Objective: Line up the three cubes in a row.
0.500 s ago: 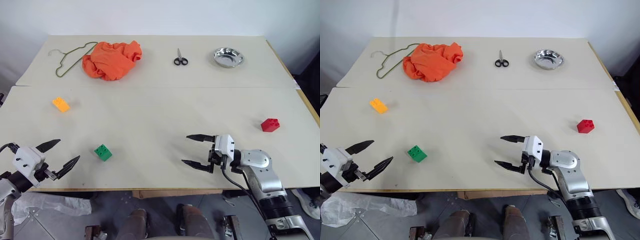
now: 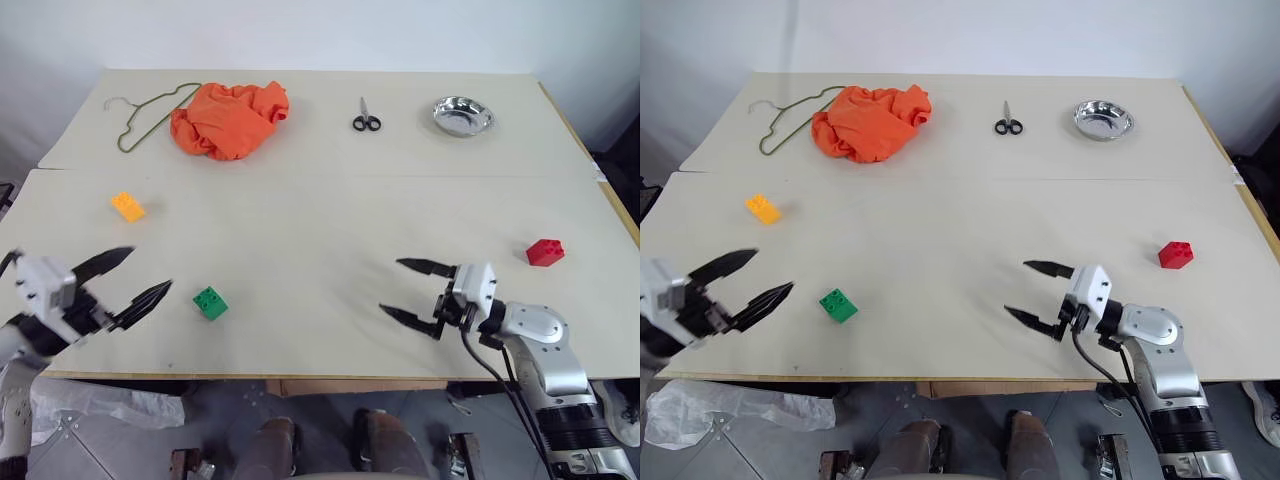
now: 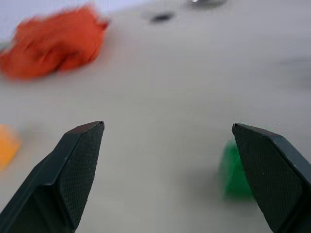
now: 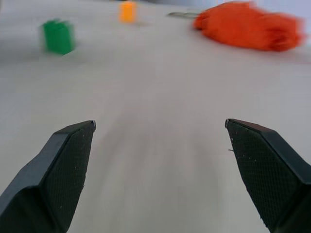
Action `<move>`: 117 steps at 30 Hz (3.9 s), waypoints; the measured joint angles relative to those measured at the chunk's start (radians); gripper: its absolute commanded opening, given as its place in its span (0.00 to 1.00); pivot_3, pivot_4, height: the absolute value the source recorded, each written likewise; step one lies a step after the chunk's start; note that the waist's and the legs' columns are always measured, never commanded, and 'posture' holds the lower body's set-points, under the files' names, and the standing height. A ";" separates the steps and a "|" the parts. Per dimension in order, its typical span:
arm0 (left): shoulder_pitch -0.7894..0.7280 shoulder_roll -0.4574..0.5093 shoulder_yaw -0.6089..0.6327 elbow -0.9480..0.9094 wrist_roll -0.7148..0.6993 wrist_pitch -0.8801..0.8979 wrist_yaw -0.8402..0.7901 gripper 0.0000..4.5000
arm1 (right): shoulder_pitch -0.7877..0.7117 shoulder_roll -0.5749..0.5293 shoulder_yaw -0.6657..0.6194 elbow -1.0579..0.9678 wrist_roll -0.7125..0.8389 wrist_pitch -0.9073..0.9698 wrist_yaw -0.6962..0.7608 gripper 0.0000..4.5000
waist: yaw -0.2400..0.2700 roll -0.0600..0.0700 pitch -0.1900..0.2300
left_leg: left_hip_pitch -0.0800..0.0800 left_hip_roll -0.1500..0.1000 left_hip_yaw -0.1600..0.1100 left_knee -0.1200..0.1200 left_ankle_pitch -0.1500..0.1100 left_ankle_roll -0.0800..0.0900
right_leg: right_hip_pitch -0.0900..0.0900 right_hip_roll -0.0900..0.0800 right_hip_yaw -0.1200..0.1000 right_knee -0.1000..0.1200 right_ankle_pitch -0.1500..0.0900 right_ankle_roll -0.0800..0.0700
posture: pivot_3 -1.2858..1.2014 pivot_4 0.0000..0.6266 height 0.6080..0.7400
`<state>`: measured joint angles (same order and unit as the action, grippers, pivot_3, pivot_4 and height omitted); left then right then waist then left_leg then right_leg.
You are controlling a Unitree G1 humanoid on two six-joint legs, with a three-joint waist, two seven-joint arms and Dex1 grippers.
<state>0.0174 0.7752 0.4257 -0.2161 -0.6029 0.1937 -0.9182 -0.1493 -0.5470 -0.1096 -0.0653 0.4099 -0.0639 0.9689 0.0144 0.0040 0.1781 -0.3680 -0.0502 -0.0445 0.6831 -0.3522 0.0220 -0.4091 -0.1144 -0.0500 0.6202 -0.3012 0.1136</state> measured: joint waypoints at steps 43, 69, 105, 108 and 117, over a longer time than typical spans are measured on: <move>-0.187 -0.063 -0.383 -0.167 0.119 0.133 0.052 1.00 | -0.231 -0.167 -0.218 0.244 -0.130 0.807 -0.605 0.36 | 0.007 0.004 0.001 | -0.002 0.000 0.005 -0.001 0.005 0.000 | -0.004 0.001 0.003 0.002 0.001 0.001 | 0.52 0.24 1.00; -0.118 -0.074 -0.280 -0.177 0.116 0.141 0.075 1.00 | -0.744 0.054 0.546 0.512 -0.370 0.279 0.267 0.34 | -0.017 0.003 0.002 | -0.004 -0.004 -0.002 -0.001 0.004 -0.001 | -0.004 0.000 0.000 0.001 0.001 0.001 | 0.52 0.24 1.00; 0.537 -0.226 0.384 0.144 0.003 -0.033 -0.057 1.00 | -0.211 -0.010 0.097 0.265 0.105 -0.096 0.562 0.99 | -0.014 0.002 0.002 | 0.000 0.001 -0.001 -0.001 0.002 0.000 | 0.002 -0.001 0.000 -0.007 0.001 0.002 | 0.52 0.24 1.00; 0.503 -0.207 0.308 0.029 -0.030 0.038 -0.043 1.00 | -0.209 -0.026 0.094 0.276 0.106 -0.122 0.566 0.99 | -0.013 0.002 0.002 | 0.000 0.001 -0.001 -0.001 0.002 0.000 | 0.002 -0.001 0.000 -0.007 0.002 0.001 | 0.52 0.24 1.00; 0.236 -0.207 0.073 -0.092 0.025 0.067 0.113 1.00 | -0.171 -0.068 0.096 0.284 0.119 -0.114 0.568 0.99 | -0.025 0.002 0.002 | 0.000 0.001 0.001 -0.002 0.003 -0.001 | -0.001 0.000 0.000 -0.002 0.002 0.001 | 0.52 0.24 1.00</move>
<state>0.2535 0.5680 0.4983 -0.3082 -0.5777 0.2609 -0.8049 -0.3203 -0.6151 -0.0136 0.2190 0.5291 -0.1778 1.5368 -0.0106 0.0062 0.1799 -0.3682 -0.0495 -0.0438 0.6810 -0.3496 0.0210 -0.4096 -0.1139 -0.0499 0.6183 -0.2995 0.1143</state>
